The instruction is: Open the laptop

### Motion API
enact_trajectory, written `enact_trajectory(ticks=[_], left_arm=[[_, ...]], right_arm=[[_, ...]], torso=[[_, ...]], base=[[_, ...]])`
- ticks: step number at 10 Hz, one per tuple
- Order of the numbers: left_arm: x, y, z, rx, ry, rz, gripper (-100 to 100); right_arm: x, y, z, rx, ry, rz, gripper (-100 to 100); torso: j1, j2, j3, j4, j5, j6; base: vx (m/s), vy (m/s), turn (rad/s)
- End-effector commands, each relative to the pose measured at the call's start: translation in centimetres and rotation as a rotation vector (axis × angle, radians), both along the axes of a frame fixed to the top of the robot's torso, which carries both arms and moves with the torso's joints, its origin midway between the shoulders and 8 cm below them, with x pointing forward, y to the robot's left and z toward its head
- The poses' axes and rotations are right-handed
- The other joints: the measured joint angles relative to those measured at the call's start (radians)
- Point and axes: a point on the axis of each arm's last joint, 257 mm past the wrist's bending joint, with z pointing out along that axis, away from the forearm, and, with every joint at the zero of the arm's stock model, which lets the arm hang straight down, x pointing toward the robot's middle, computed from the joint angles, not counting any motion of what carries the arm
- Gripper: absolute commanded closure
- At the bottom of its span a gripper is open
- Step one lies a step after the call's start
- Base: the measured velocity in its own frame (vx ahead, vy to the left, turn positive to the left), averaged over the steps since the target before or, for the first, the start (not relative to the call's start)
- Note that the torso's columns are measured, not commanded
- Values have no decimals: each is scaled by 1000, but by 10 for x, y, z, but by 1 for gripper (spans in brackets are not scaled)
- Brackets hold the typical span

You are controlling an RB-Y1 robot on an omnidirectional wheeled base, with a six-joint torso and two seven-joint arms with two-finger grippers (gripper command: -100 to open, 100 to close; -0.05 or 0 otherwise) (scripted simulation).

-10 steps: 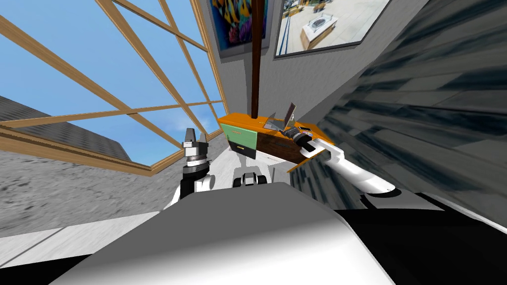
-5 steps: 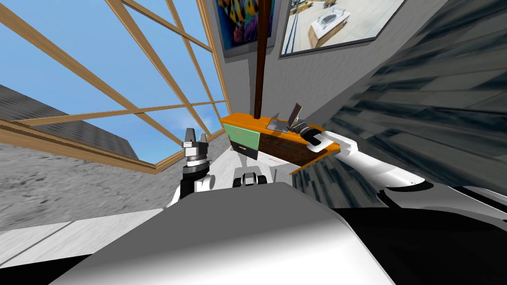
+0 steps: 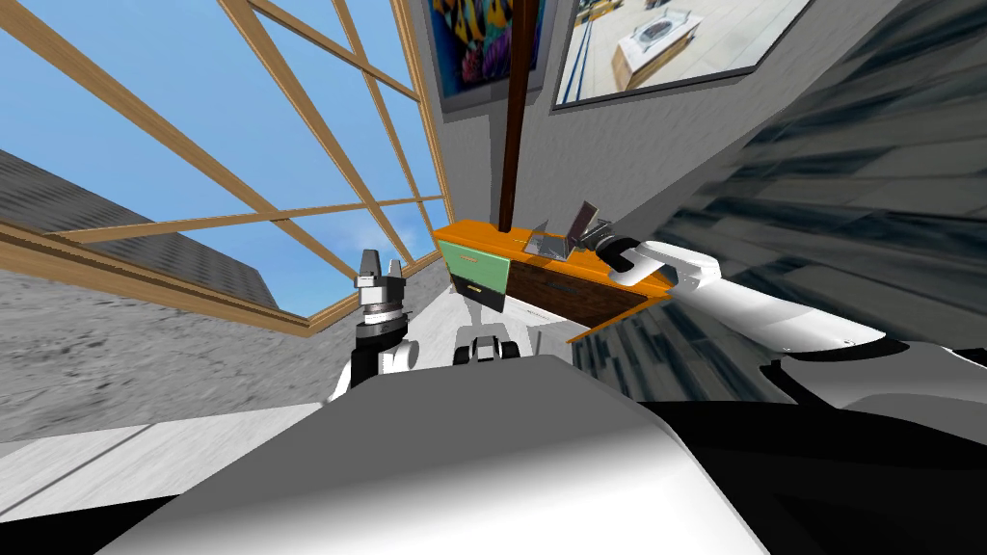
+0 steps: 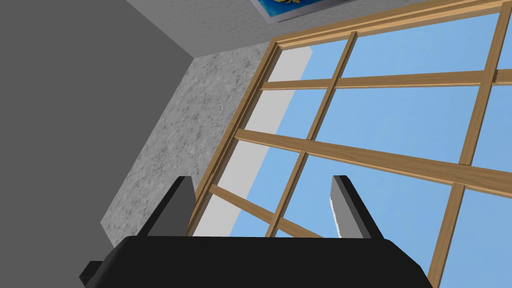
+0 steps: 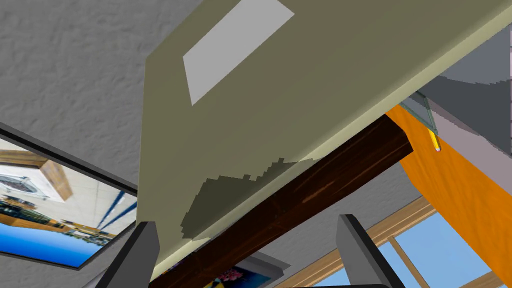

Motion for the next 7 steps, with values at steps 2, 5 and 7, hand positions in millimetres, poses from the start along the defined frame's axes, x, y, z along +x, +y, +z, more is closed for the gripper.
enact_trajectory(ticks=[2,5,7], left_arm=[[0,0,0,0,0,0,0],[0,0,0,0,0,0,0],[0,0,0,0,0,0,0]], right_arm=[[0,-14,21,-67,-9,-42,-100],[-2,-12,24,-106,6,-43,100],[-4,-4,23,-173,42,-32,100]], torso=[[0,0,0,0,0,0],[0,0,0,-1,-1,-2],[3,-4,-3,-3,2,3]], base=[[14,14,15],[9,5,-13],[72,47,-35]])
